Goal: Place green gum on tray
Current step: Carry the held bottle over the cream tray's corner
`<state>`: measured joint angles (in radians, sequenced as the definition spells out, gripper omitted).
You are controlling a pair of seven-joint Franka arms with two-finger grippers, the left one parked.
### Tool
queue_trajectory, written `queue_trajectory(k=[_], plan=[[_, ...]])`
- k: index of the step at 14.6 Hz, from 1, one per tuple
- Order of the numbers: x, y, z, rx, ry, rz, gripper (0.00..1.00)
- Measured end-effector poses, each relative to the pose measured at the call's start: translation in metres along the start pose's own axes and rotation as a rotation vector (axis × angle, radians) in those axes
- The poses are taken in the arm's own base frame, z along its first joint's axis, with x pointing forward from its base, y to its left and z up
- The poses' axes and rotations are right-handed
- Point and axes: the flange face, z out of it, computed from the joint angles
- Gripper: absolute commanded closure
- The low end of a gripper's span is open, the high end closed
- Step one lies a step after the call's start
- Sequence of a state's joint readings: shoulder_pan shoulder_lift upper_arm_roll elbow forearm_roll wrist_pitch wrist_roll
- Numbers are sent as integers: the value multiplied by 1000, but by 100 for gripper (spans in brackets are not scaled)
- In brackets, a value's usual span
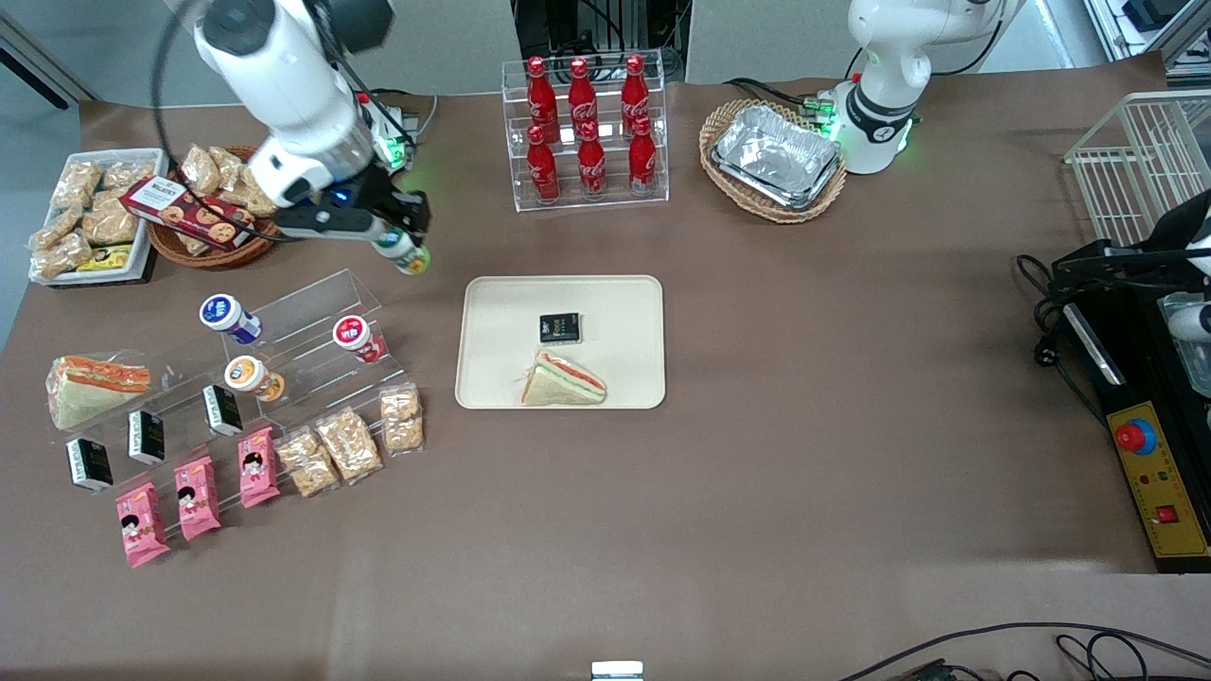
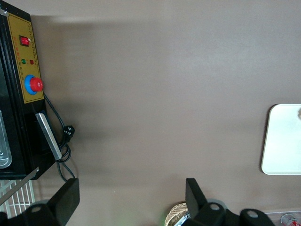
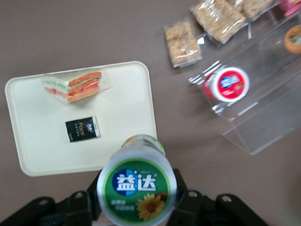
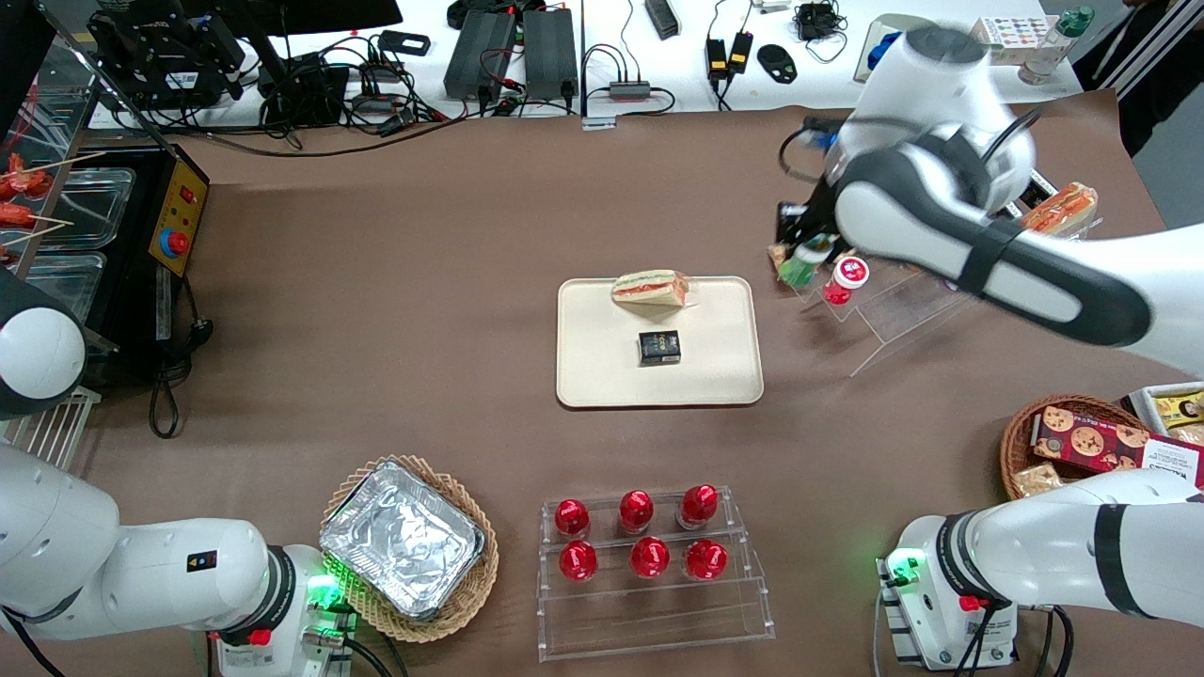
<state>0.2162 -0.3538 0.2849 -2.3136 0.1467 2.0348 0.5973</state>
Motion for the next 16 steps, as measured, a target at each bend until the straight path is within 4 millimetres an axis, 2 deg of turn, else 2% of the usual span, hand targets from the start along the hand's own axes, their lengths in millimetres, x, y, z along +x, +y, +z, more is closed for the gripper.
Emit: queue_trajectory(k=[5, 8, 11, 16], plan=[[-40, -28, 93, 9, 48, 55, 58], [-64, -16, 145, -1, 53, 65, 58], [-75, -15, 176, 7, 42, 120, 58], [-77, -21, 212, 40, 14, 173, 58]])
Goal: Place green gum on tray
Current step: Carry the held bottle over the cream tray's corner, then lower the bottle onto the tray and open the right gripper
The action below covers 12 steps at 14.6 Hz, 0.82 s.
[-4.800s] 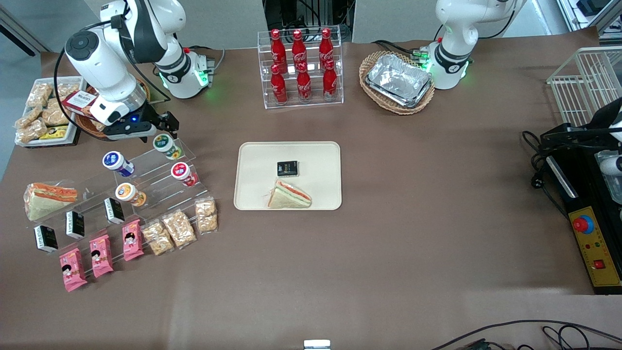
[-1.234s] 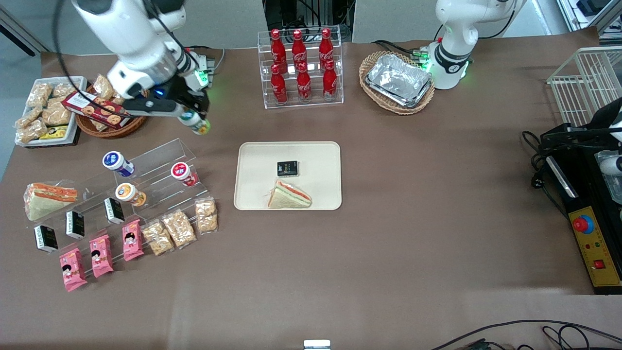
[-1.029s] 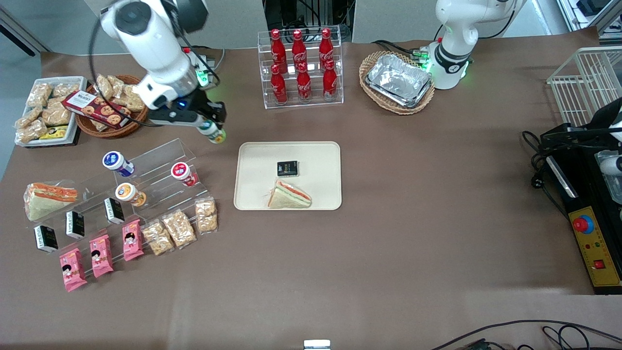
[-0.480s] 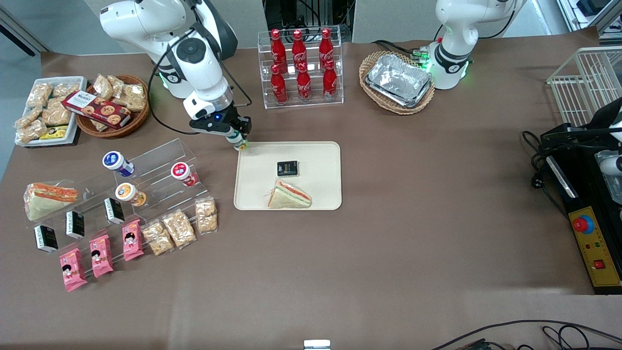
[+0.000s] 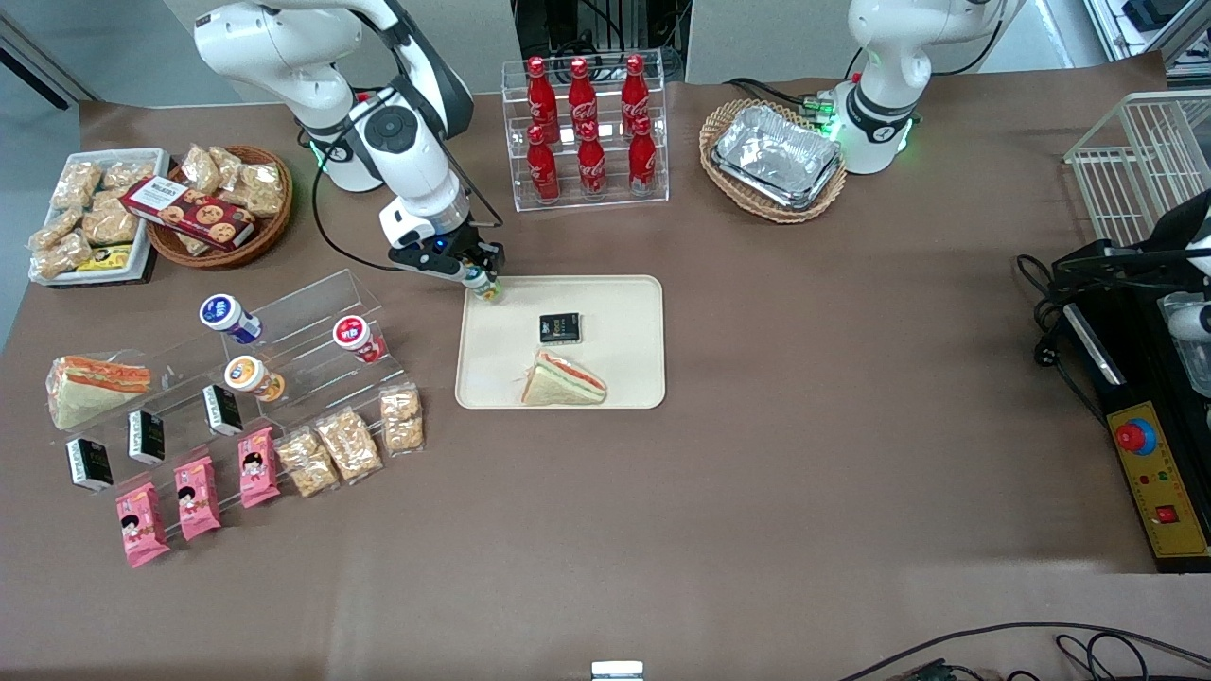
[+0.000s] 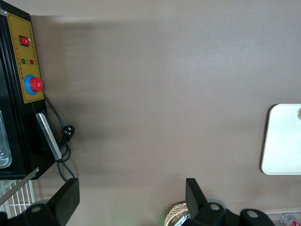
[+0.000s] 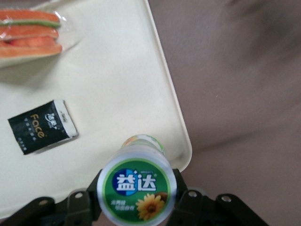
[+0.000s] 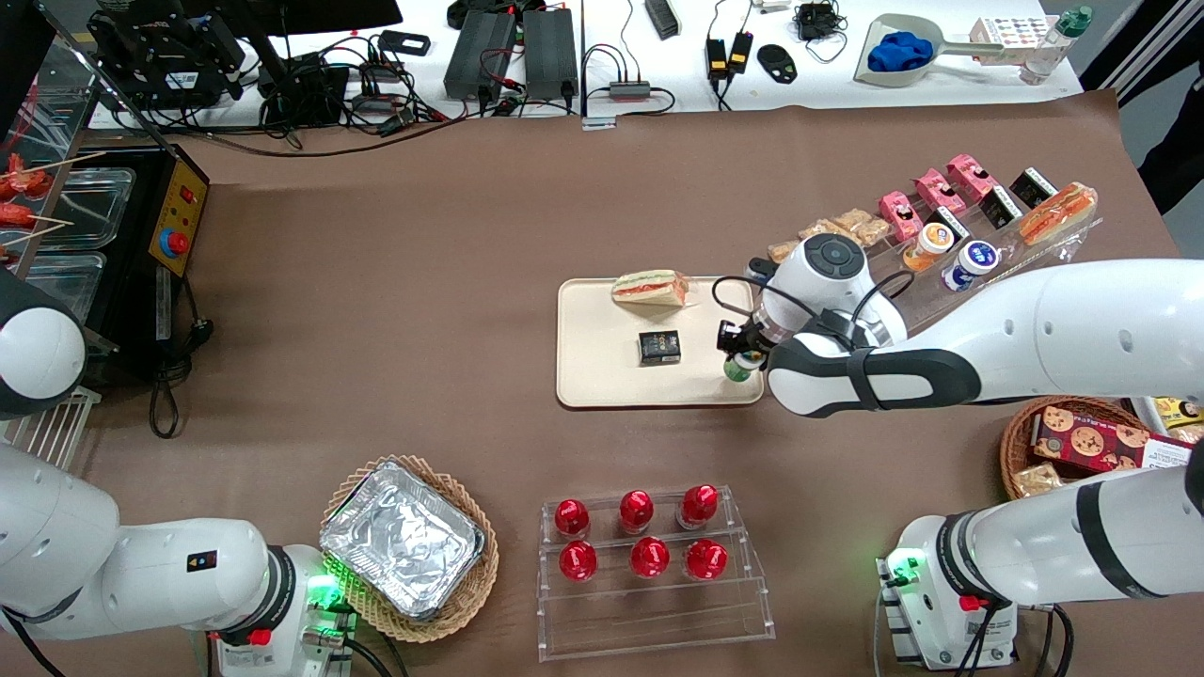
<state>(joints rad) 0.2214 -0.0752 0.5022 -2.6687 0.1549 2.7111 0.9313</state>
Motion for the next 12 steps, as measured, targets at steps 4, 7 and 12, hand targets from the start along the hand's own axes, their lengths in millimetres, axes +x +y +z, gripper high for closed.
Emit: queue_trajectory(k=[4, 7, 12], plan=[[-14, -5, 19, 2, -28, 9, 58], [-15, -3, 28, 2, -40, 12, 58], [-15, -2, 40, 10, -49, 17, 49]])
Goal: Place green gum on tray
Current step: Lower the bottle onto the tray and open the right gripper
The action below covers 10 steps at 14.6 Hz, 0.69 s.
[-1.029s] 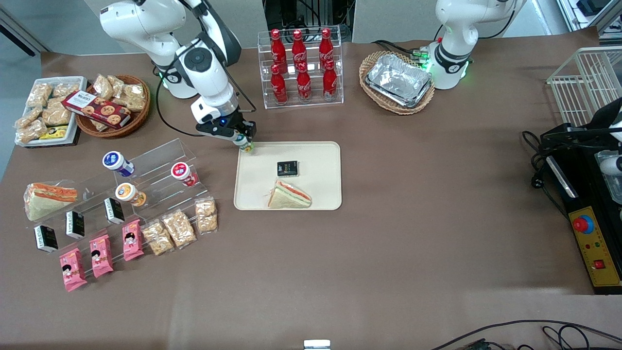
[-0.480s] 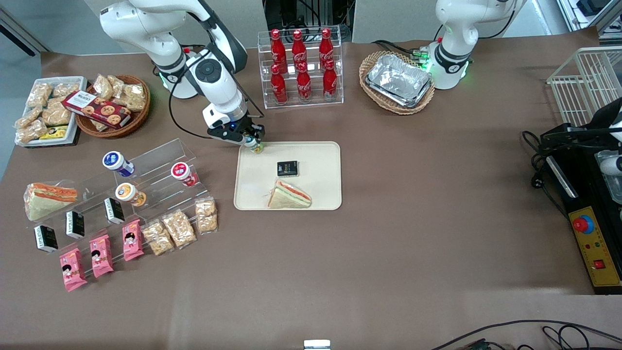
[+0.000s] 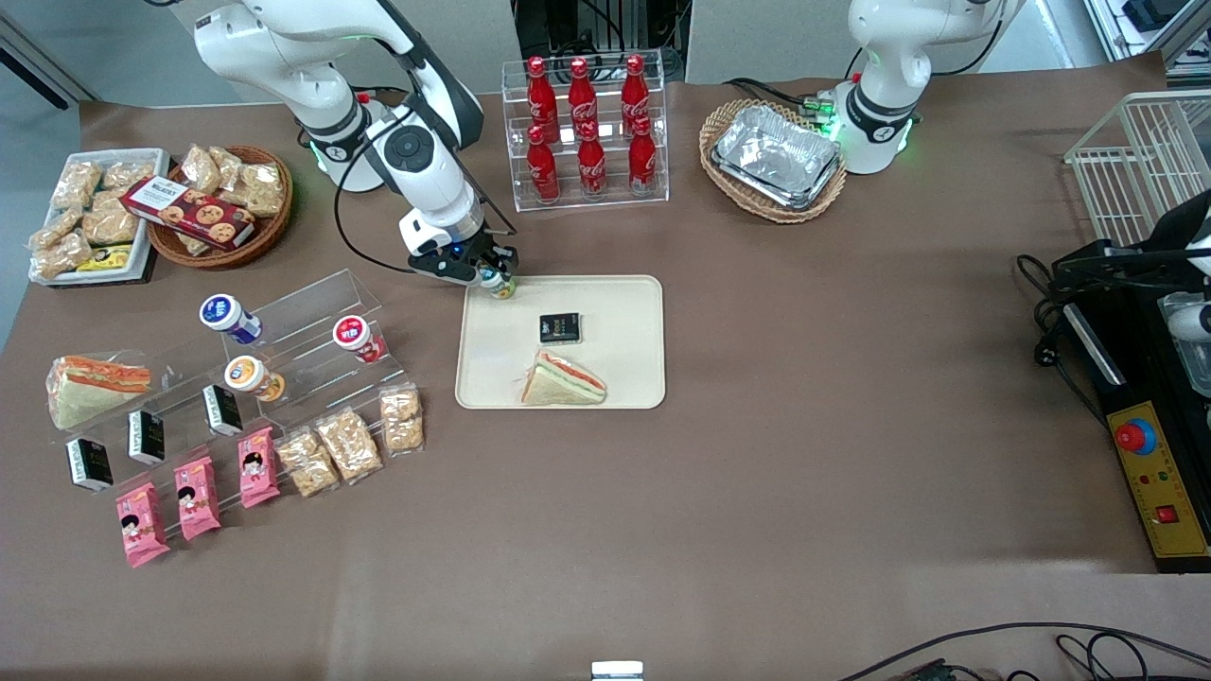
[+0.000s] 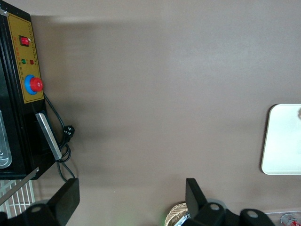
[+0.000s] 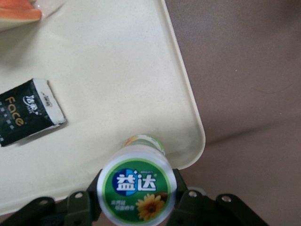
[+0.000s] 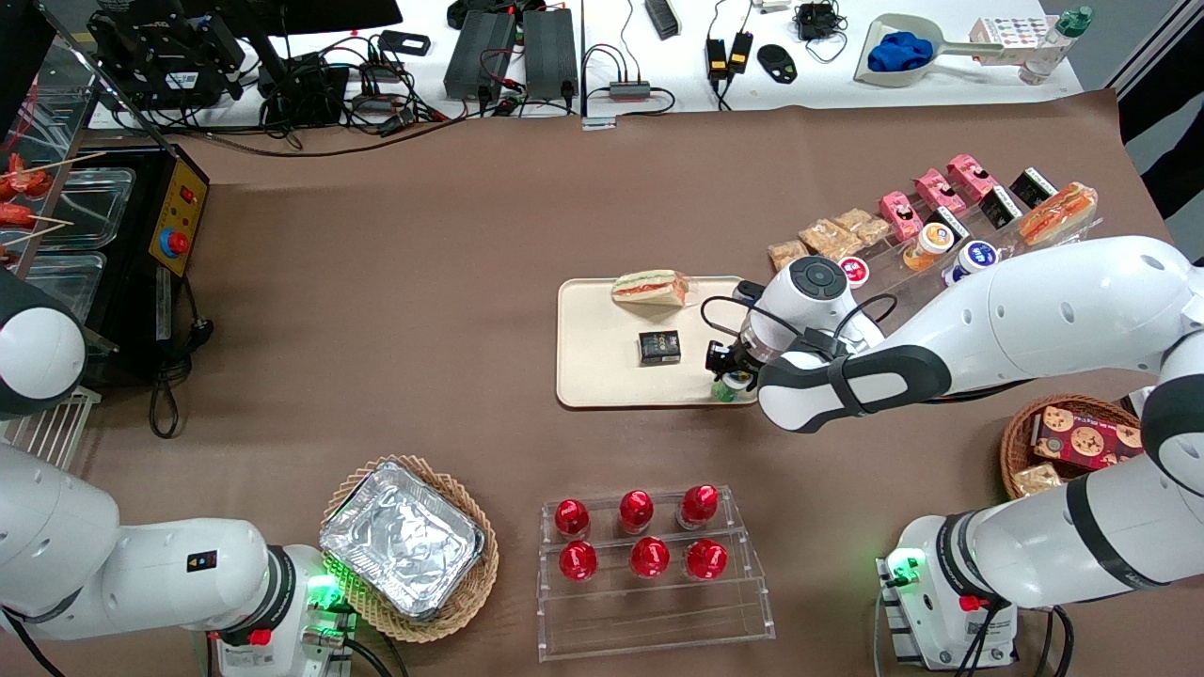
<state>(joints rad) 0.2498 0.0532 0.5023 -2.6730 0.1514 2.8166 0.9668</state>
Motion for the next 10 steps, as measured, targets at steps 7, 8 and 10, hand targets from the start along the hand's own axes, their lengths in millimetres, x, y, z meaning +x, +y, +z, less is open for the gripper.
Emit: queue_trajectory(k=[7, 8, 10], plan=[[2, 3, 12, 2, -14, 13, 0], [3, 4, 13, 3, -14, 15, 0], [6, 5, 12, 5, -12, 22, 0]])
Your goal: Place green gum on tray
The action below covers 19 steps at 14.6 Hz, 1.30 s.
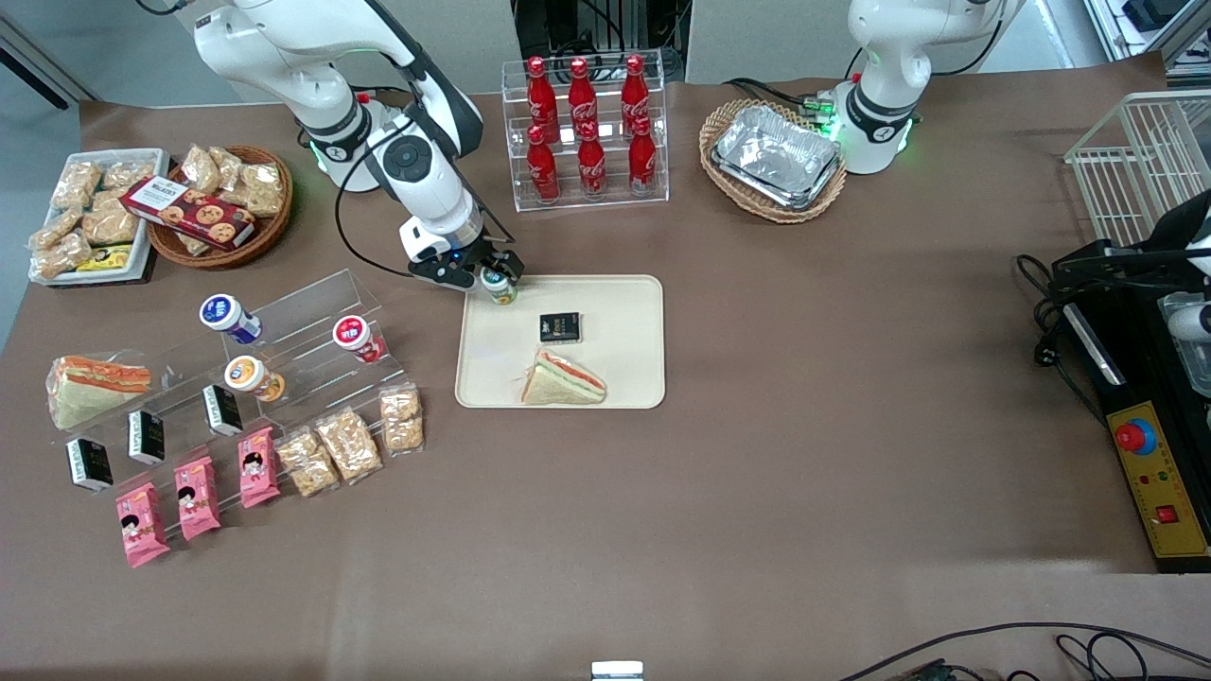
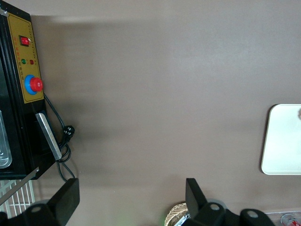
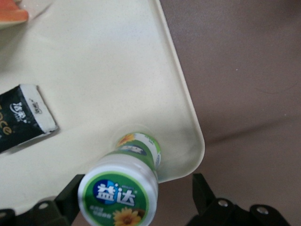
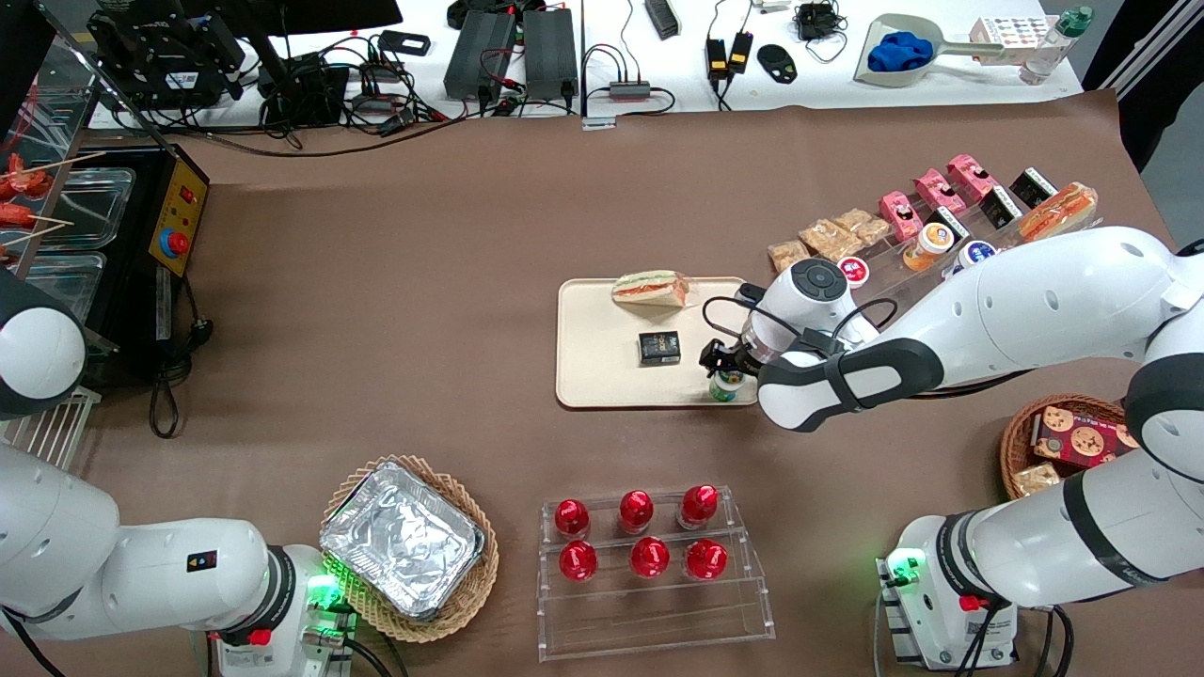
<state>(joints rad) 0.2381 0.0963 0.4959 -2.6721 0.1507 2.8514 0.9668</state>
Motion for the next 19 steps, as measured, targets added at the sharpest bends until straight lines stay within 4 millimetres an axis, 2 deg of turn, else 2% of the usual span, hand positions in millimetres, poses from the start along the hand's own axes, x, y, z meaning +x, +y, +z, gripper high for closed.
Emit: queue_trajectory(k=[5, 7, 9, 11, 13, 17, 19], plan=[[15, -2, -6, 18, 13, 29, 0], [27, -13, -17, 18, 8, 40, 0], [38, -35, -40, -13, -22, 38, 0], [46, -62, -80, -41, -41, 24, 0], [49, -87, -133, -67, -53, 5, 0], [46, -131, -264, -96, -78, -41, 0], [44, -143, -324, -83, -74, -58, 0]])
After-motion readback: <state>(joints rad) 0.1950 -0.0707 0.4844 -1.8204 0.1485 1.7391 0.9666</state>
